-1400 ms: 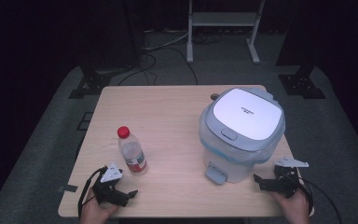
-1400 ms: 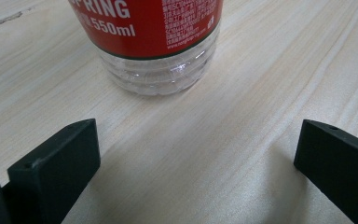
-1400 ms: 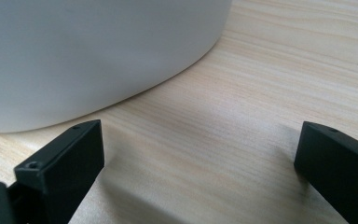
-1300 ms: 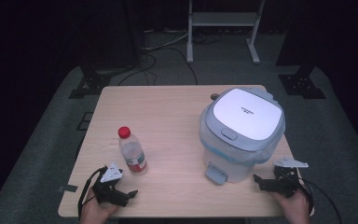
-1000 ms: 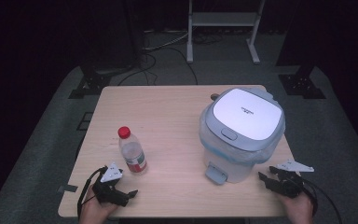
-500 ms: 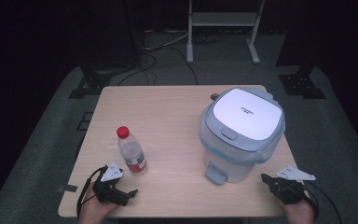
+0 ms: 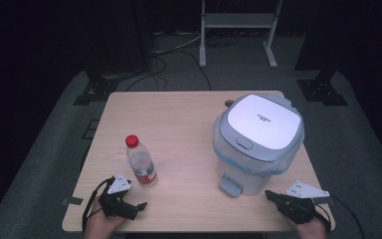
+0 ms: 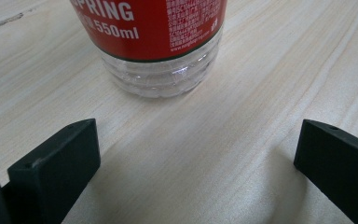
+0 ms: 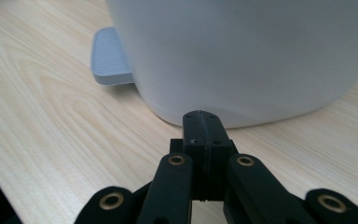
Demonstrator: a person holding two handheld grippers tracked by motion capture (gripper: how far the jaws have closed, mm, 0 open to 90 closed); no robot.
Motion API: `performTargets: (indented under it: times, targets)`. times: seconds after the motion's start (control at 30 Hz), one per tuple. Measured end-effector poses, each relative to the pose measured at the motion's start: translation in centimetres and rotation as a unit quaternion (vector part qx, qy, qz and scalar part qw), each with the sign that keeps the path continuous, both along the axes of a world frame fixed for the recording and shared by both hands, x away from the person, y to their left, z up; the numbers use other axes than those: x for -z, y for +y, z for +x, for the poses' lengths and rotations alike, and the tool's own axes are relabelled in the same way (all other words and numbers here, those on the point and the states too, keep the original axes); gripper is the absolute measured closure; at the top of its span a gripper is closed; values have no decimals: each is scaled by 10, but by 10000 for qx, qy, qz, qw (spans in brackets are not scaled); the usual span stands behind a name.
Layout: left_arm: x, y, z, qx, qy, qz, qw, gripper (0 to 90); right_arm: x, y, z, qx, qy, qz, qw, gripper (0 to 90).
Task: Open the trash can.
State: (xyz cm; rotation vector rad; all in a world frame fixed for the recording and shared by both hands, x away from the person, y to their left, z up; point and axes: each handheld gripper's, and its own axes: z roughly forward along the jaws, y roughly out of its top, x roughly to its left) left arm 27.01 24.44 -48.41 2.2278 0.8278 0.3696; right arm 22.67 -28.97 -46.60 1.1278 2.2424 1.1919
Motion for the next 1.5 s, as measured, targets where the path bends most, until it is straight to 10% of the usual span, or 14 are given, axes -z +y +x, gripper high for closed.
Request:
performTargets:
  times: [1.5]
  targets:
    - [0, 0, 0, -15, 2, 2, 10000, 0, -6, 70, 6, -844, -365, 14, 9958, 897]
